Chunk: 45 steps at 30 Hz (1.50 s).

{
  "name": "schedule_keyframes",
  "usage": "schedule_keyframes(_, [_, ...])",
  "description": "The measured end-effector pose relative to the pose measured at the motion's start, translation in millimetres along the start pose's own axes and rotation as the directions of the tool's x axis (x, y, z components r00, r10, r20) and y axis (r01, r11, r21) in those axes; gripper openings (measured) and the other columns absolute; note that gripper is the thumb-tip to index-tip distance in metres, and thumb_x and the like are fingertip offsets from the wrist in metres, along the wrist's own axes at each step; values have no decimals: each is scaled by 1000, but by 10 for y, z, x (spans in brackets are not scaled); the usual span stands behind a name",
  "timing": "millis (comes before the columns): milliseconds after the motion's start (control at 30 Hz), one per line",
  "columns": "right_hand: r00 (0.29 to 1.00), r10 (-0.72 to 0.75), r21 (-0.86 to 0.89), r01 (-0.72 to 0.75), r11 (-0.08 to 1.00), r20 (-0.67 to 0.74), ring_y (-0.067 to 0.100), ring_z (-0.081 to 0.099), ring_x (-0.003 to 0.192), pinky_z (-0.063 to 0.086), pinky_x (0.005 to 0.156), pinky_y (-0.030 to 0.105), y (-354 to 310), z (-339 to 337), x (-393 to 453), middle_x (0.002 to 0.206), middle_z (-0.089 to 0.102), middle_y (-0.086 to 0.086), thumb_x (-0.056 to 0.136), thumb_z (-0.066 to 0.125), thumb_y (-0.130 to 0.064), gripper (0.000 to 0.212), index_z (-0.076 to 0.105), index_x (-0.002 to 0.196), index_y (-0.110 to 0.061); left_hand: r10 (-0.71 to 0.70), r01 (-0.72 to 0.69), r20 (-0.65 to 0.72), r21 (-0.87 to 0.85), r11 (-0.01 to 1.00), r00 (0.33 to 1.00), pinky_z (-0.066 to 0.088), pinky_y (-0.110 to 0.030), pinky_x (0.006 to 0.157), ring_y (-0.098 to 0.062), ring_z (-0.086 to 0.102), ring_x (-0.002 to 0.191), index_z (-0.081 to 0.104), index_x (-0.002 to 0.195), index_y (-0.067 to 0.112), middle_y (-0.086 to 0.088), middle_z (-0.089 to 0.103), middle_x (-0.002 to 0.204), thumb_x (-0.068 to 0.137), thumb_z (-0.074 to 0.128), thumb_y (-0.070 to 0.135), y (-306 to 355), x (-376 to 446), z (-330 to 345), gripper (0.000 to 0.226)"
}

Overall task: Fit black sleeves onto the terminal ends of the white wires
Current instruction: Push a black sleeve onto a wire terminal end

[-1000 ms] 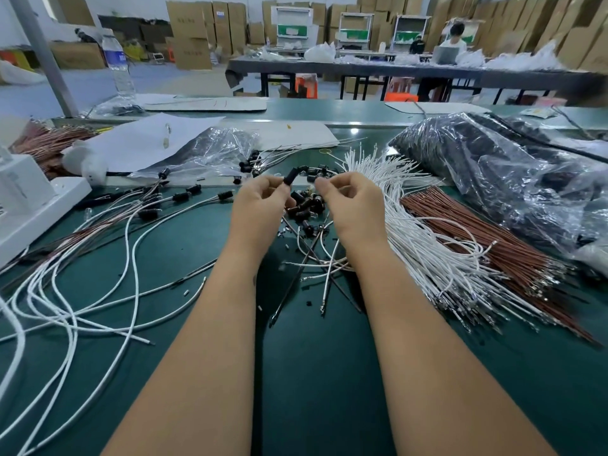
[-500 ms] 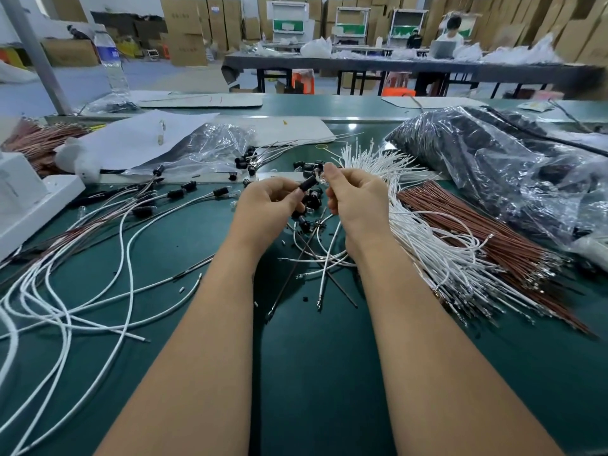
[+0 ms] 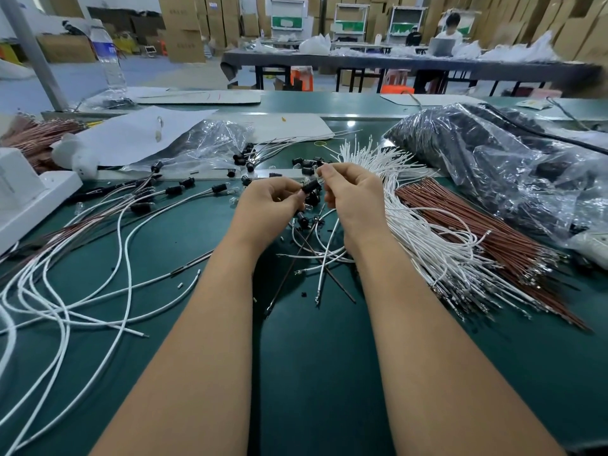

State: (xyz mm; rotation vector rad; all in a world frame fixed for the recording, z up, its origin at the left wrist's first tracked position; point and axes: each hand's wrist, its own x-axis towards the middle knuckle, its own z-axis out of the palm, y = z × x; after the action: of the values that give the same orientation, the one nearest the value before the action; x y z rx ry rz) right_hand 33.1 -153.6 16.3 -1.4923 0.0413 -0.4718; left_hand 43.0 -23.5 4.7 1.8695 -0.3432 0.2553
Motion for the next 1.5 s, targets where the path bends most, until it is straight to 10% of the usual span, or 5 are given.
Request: schedule_keyframes(1500, [986,158,-24,-157,987,52,3,50,40,45,45,18,125,6,39,60,56,-1,96,59,-19,24,59,73,-12,23,-27,-69,-54,998,997,48,-11,63,-1,62,60,70,75,19,6,68,65,83,71,7,-25,4,-35,15])
